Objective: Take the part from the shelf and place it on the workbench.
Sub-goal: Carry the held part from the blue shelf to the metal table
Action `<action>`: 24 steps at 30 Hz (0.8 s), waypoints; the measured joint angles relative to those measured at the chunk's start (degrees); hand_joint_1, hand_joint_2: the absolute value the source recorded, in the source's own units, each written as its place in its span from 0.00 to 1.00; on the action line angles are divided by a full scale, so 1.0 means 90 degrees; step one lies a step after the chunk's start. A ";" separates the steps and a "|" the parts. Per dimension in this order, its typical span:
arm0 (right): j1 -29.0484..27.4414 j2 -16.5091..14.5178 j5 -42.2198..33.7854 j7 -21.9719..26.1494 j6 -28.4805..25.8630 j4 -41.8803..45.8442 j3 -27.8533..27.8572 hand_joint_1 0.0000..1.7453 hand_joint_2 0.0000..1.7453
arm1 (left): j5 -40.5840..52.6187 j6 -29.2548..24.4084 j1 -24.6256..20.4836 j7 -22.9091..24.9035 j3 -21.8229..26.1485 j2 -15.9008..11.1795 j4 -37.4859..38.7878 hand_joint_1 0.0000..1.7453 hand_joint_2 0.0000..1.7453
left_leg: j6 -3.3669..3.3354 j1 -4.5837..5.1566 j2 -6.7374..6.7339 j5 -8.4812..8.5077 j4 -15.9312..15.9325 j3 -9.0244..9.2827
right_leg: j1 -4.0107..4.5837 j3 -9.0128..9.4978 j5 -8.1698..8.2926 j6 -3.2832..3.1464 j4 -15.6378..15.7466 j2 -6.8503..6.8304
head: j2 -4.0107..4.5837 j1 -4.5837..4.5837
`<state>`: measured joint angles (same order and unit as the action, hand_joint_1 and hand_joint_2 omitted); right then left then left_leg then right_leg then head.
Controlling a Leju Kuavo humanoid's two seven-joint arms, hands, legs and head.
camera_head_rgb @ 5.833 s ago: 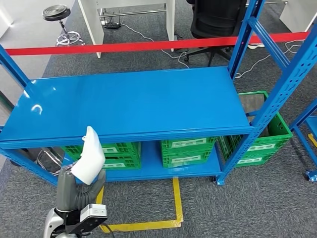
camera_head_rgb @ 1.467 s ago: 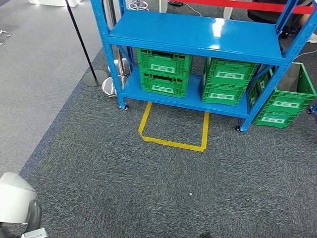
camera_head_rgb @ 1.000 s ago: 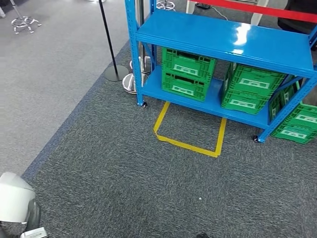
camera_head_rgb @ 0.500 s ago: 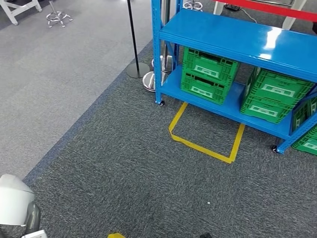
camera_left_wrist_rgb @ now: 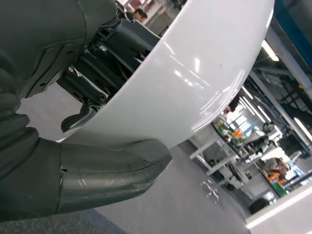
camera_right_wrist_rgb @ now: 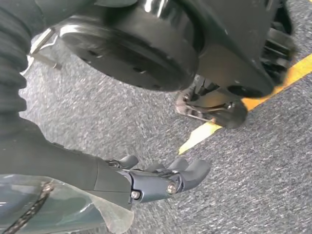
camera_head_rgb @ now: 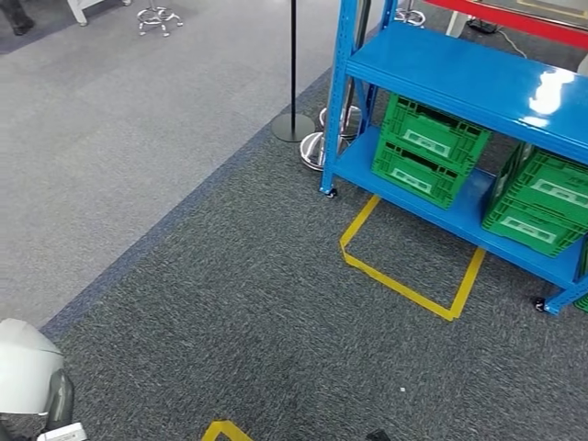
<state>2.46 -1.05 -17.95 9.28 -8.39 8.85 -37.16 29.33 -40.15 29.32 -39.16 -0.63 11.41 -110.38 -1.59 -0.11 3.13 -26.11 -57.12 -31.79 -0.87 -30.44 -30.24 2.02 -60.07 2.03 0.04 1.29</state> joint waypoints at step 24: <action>0.0029 0.0002 -0.0027 0.0011 -0.0002 0.0001 0.0002 0.00 1.00 | -0.0054 -0.0001 -0.0027 -0.0037 0.0026 0.0015 0.0000 1.00 1.00 | -0.0096 0.0013 -0.0368 -0.0017 0.0092 0.0072 | 0.0047 -0.0499 -0.0571 0.0035 -0.0847 -0.0318 | 0.0000 -0.0022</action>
<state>2.72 -1.04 -18.19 9.39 -8.41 8.85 -37.13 28.85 -40.16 29.08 -39.50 -0.40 11.54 -110.38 -2.45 0.01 -0.18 -26.27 -56.29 -31.15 -0.44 -34.93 -35.38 2.34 -67.69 -0.83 0.04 1.09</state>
